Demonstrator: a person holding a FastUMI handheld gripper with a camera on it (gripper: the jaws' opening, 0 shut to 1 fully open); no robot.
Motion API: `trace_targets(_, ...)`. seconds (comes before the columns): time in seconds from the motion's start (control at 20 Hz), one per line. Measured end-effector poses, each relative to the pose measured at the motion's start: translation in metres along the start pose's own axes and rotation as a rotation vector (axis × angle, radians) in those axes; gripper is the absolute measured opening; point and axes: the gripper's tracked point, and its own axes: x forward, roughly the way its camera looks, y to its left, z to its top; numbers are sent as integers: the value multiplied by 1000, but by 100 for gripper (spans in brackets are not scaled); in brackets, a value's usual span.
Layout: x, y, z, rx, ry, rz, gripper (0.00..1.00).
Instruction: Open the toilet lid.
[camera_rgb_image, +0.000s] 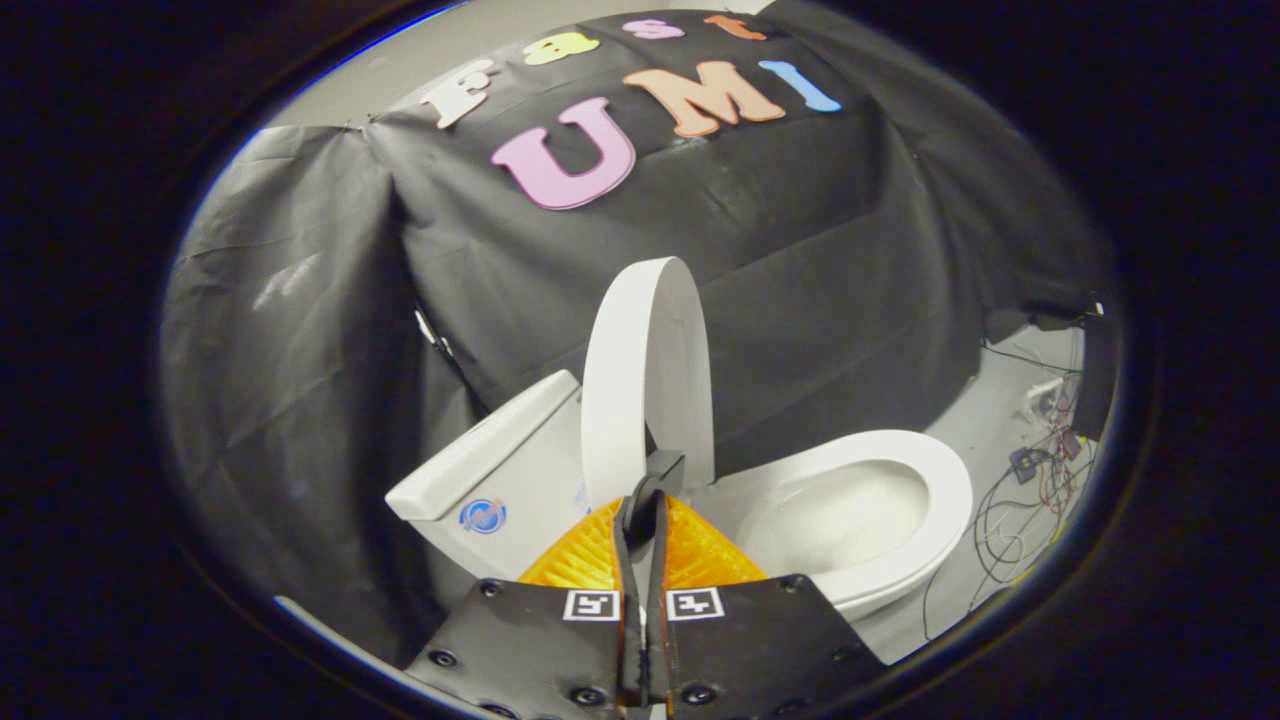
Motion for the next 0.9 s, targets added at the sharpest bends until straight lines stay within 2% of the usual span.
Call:
trace_targets(0.3,18,46,-6,-70,29,93,3)
trace_targets(0.9,46,107,-34,-222,95,206,3)
